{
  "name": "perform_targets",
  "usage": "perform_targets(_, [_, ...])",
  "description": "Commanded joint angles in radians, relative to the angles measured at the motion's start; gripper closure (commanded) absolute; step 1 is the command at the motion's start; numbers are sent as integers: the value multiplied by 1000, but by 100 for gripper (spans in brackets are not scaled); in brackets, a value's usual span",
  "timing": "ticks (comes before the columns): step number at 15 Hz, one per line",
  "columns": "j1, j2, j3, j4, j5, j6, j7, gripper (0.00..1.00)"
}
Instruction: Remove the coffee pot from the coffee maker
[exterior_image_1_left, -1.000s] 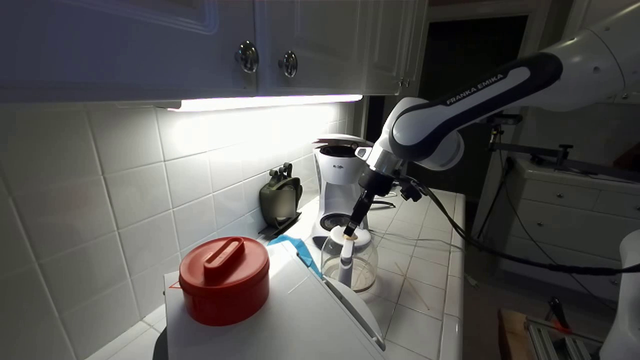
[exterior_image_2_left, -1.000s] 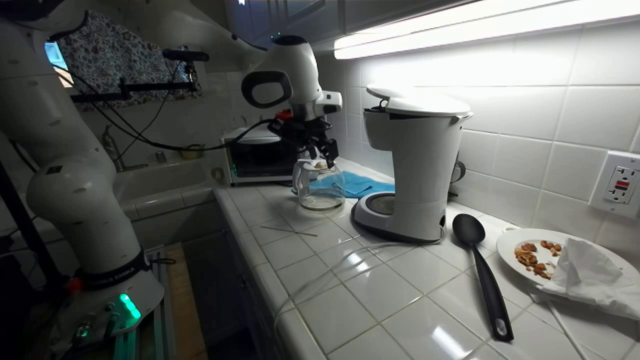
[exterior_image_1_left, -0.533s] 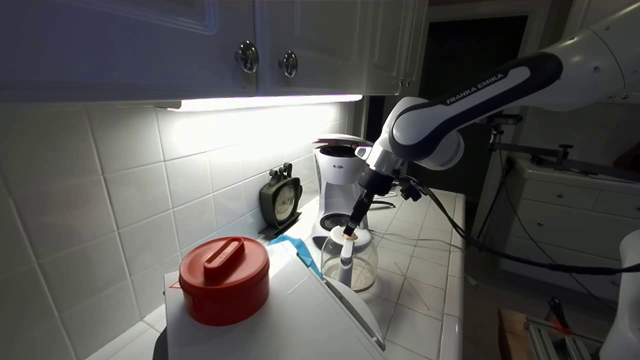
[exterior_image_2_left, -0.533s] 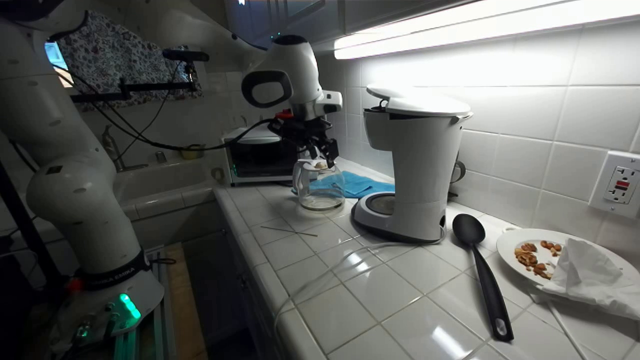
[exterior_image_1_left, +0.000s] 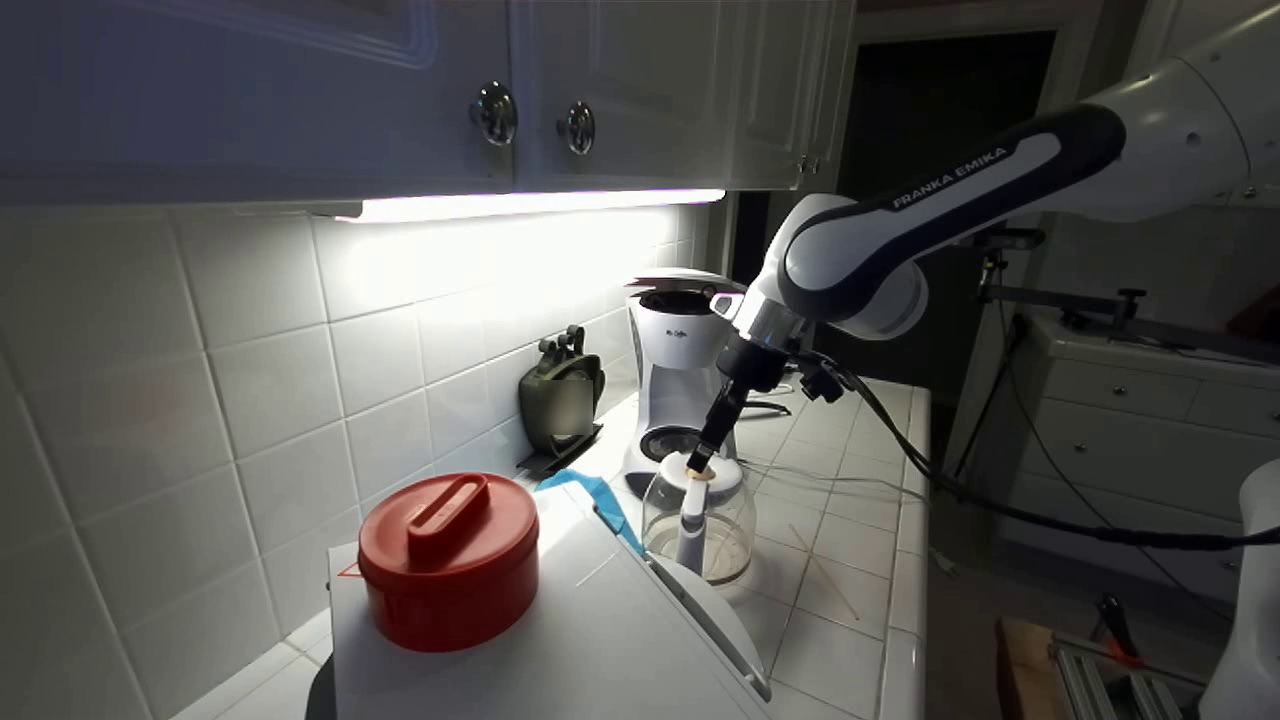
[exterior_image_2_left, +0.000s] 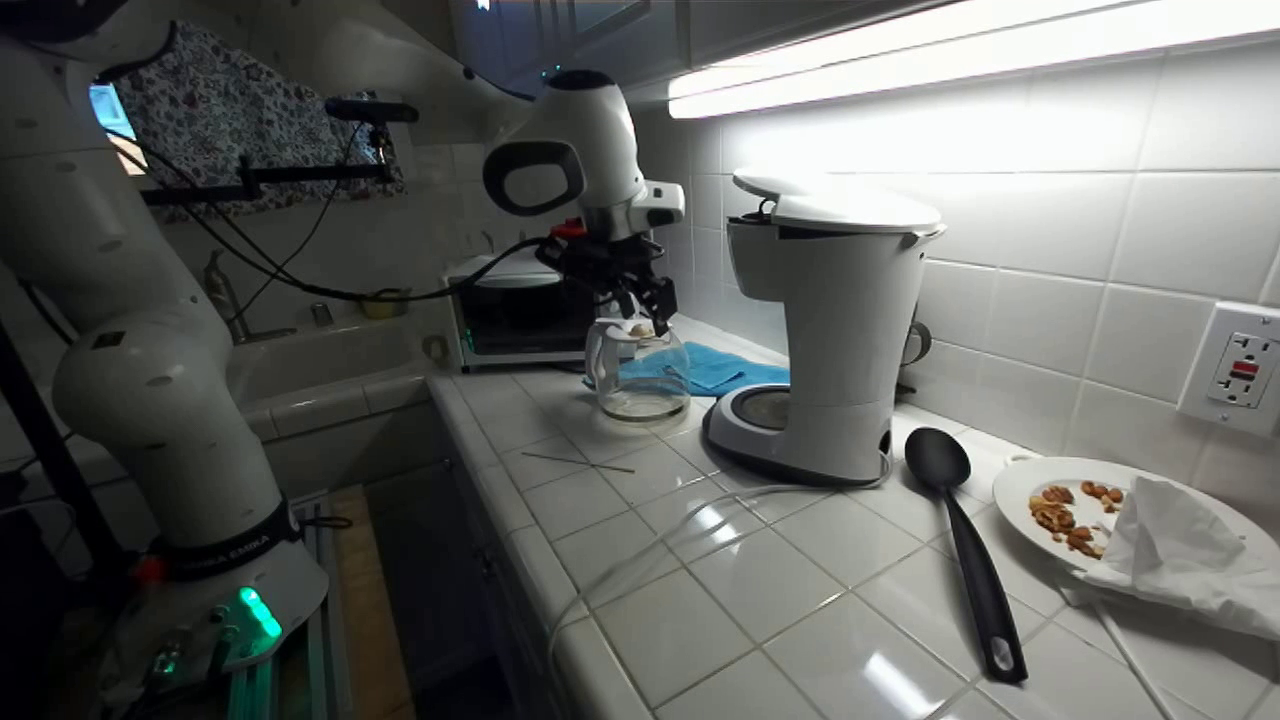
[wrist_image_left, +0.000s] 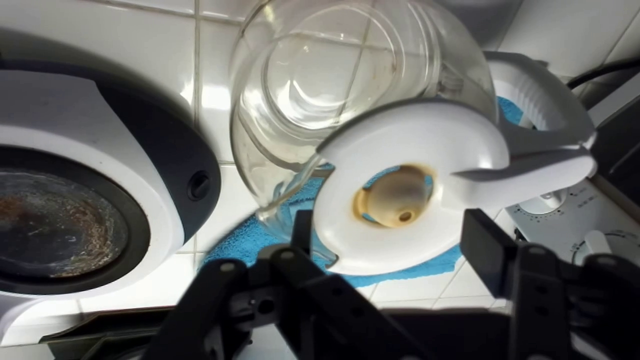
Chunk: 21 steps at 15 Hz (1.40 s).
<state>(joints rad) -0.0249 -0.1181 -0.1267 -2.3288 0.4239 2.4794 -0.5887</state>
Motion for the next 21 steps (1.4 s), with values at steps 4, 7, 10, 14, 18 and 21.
perform_targets(4, [-4, -23, 7, -21, -55, -13, 40, 21])
perform_targets(7, [-6, -21, 9, -24, -90, -21, 50, 20])
perform_targets(10, [-5, -16, 9, -24, -113, -28, 61, 21])
perform_targets(14, [1, -7, 4, -21, -73, -21, 58, 25])
perform_targets(18, [2, -4, 0, -20, -53, -17, 66, 28])
perform_targets(21, [2, -8, -2, -24, -31, 3, 77, 28])
